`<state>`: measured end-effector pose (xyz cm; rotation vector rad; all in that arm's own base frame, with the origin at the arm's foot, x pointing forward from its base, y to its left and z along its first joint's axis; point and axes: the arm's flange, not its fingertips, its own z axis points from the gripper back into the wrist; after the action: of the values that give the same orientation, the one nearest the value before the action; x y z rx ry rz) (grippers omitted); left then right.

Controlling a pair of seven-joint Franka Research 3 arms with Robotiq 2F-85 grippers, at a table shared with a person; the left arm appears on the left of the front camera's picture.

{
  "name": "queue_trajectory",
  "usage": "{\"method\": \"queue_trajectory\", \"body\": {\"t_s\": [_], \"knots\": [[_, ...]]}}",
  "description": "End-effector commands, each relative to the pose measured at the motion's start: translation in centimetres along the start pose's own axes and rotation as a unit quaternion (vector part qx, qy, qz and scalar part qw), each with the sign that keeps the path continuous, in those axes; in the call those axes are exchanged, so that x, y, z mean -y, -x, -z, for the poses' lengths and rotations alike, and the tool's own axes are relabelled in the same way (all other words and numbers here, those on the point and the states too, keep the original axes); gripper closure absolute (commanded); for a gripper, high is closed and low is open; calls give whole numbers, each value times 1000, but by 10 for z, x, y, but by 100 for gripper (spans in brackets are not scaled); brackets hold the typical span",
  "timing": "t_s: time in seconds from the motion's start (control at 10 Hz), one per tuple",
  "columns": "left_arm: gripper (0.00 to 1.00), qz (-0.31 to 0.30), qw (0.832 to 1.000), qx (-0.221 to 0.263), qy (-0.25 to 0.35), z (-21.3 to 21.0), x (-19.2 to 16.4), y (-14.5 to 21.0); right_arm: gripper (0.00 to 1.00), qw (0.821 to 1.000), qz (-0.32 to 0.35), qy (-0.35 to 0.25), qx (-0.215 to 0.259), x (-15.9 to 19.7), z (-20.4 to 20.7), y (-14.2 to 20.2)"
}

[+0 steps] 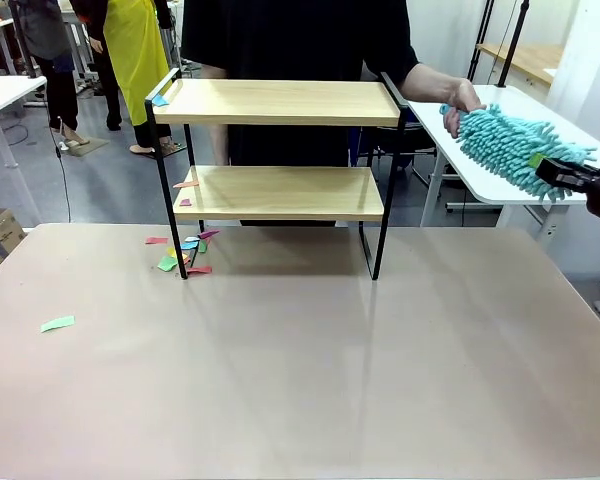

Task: Clean the shelf.
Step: Hand the Duster back to the human.

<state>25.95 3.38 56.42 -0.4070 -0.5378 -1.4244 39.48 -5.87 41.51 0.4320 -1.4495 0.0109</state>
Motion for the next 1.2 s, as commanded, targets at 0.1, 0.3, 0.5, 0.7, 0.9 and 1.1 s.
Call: {"method": "queue_trajectory", "body": {"t_s": [0.1,0.3,0.5,0.7,0.9,1.1], "knots": [[0,5,1000,8,1,1,0,-1,0,1000,6,1,-3,3,-10,-14],[0,5,1000,8,1,1,0,-1,3,999,15,-11,30,0,-26,-43],[0,5,1000,8,1,1,0,-1,0,996,32,-26,78,-3,-42,-80],[0,5,1000,8,1,1,0,-1,0,984,81,-23,157,5,-61,-128],[0,5,1000,8,1,1,0,-1,0,964,149,2,220,34,-78,-163],[0,5,1000,8,1,1,0,-1,0,947,191,33,257,63,-87,-175]]}}
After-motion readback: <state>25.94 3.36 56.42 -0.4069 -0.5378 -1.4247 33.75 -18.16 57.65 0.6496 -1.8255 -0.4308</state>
